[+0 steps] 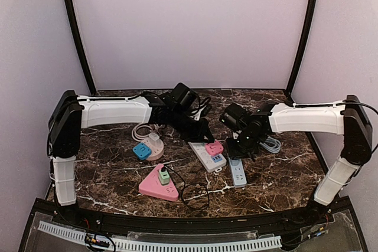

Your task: Pull the plug off the socket

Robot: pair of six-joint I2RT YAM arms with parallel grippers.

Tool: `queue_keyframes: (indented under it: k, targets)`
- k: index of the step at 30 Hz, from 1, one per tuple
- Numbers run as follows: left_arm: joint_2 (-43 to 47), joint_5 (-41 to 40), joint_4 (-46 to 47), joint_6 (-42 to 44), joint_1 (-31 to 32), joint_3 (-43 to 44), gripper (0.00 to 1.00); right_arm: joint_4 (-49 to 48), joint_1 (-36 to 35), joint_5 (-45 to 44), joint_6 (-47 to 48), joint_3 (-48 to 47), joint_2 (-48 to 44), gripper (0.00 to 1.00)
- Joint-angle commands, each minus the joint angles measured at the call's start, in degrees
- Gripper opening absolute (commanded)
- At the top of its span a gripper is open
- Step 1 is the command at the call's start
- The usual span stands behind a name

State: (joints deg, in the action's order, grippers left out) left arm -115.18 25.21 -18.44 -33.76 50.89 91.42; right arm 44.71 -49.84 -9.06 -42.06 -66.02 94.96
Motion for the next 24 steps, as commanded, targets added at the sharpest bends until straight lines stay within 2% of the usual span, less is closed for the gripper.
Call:
queue_keyframes:
  k: [1, 7, 12, 24]
  targets:
    - [-3.59, 2.86, 3.57, -3.4, 0.44, 2.3, 0.08, -0.67, -0.67, 0.67, 1.67, 3.44, -2.12, 0.07]
    - [-9.49, 5.58, 8.56, -8.5, 1.01, 7.43, 0.06, -2.14, -0.65, 2.55, 1.61, 9.5, -8.28, 0.01]
    - [-14.78, 6.66, 7.8, -9.43, 2.79, 12.97, 0.05, -2.81, -0.64, 4.8, 1.16, 12.9, -11.66, 0.0]
    - [-20.86, 8.48, 5.64, -8.54, 4.96, 17.88, 0.04, -3.41, -1.75, 5.05, -1.69, 15.97, -14.18, 0.0]
